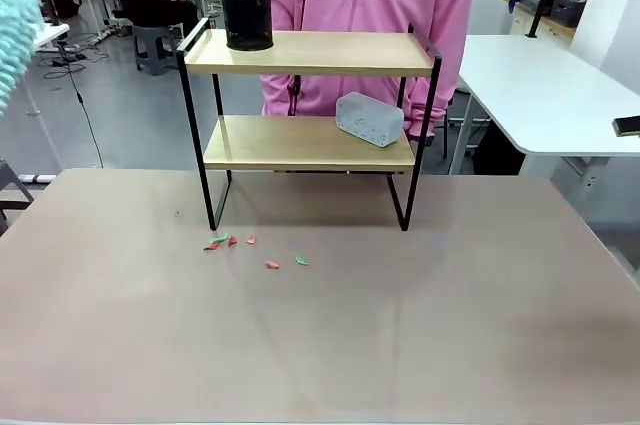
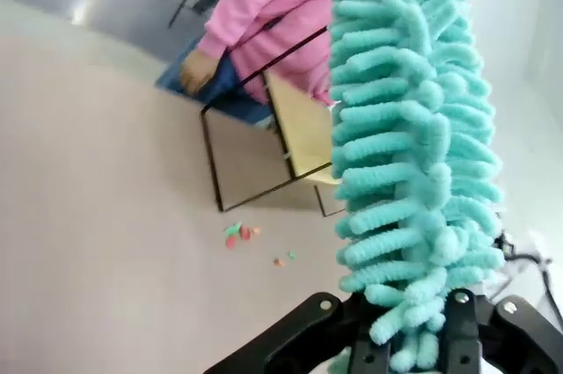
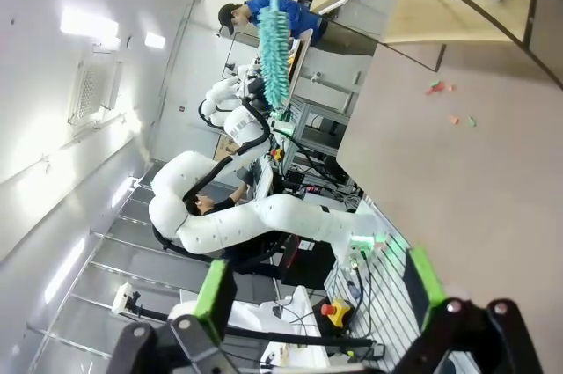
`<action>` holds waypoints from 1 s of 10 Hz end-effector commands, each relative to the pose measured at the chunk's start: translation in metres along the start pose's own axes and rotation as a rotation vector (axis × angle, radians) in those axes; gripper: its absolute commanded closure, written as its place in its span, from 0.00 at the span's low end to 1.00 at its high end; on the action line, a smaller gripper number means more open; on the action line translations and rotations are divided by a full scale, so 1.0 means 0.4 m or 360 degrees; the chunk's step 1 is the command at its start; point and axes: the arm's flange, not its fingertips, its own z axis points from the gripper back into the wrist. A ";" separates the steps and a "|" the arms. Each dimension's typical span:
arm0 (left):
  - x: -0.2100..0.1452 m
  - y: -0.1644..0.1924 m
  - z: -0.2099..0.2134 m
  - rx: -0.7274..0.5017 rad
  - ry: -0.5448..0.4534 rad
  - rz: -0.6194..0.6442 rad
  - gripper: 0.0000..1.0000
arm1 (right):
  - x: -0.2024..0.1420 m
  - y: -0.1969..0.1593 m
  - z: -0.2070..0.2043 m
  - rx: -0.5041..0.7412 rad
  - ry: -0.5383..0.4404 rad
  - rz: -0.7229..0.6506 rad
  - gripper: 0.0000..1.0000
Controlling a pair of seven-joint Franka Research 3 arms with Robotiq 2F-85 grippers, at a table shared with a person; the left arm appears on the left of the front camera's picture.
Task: Clean the shelf.
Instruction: Hand the Duster back to the human.
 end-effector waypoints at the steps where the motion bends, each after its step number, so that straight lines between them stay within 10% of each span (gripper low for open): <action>1: -0.025 -0.006 -0.052 0.0073 0.0133 0.0310 1.00 | -0.001 0.001 0.008 -0.0013 0.0025 0.0027 0.00; 10: -0.026 0.052 -0.078 0.0129 0.0188 0.0397 1.00 | -0.001 0.001 0.008 -0.0013 0.0025 0.0027 0.00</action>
